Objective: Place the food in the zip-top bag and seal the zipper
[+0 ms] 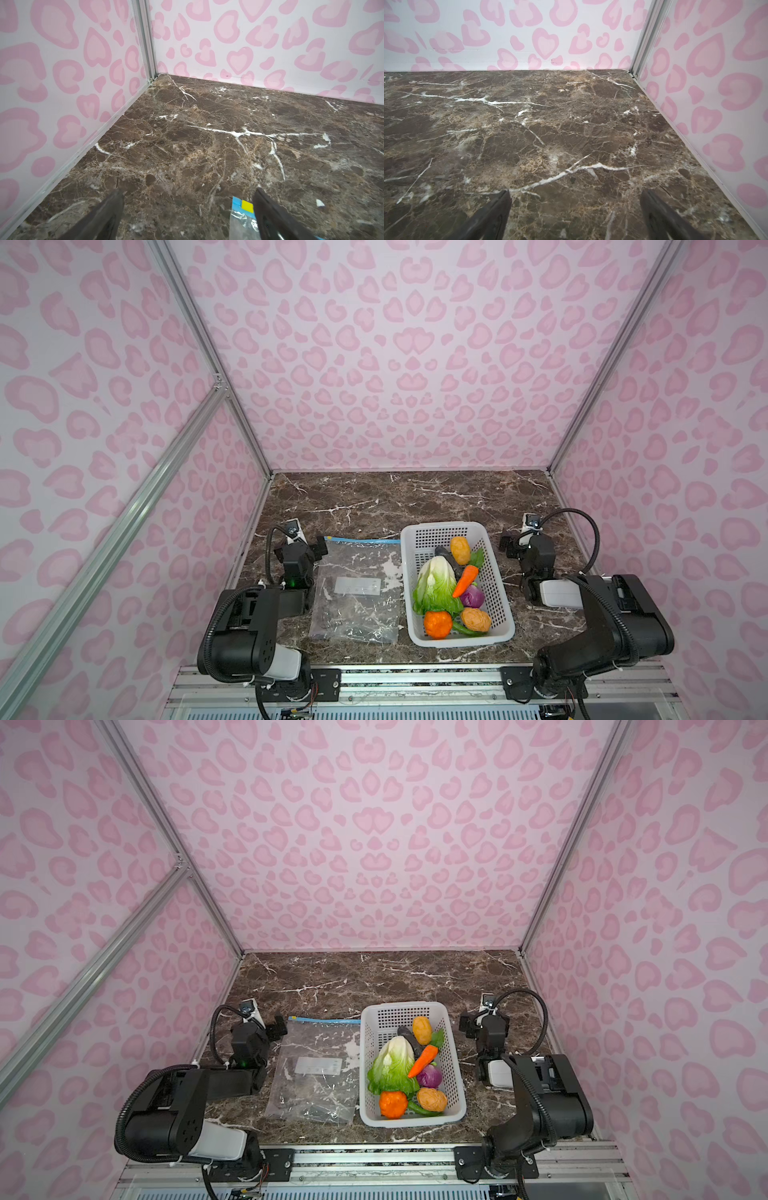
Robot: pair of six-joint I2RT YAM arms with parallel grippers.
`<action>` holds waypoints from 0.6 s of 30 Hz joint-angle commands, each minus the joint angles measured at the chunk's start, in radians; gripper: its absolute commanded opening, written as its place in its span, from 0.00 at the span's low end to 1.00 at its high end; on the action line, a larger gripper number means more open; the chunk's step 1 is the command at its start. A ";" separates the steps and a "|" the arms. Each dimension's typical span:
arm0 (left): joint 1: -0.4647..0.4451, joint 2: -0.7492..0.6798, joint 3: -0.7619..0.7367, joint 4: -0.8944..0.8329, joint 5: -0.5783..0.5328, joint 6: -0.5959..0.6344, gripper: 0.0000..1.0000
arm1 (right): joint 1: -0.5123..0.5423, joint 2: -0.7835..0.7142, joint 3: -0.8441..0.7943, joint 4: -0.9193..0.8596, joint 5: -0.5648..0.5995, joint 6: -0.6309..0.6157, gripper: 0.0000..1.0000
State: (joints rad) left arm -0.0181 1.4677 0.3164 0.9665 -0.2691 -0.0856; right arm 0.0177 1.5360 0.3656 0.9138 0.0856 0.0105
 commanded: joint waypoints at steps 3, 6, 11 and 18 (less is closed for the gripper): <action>0.002 -0.003 0.005 0.019 0.001 0.000 0.98 | 0.000 0.004 -0.002 0.007 0.003 -0.001 0.99; 0.001 -0.002 0.005 0.020 0.000 0.000 0.98 | -0.001 0.003 -0.002 0.010 0.004 0.000 0.99; 0.003 -0.001 0.006 0.017 0.001 -0.001 0.98 | 0.001 0.001 -0.002 0.011 0.006 0.006 0.99; 0.003 -0.002 0.006 0.017 0.001 -0.001 0.98 | -0.003 0.001 -0.005 0.012 0.005 0.008 0.99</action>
State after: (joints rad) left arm -0.0170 1.4677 0.3164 0.9665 -0.2691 -0.0856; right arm 0.0174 1.5360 0.3645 0.9142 0.0856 0.0105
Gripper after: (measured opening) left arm 0.979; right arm 0.987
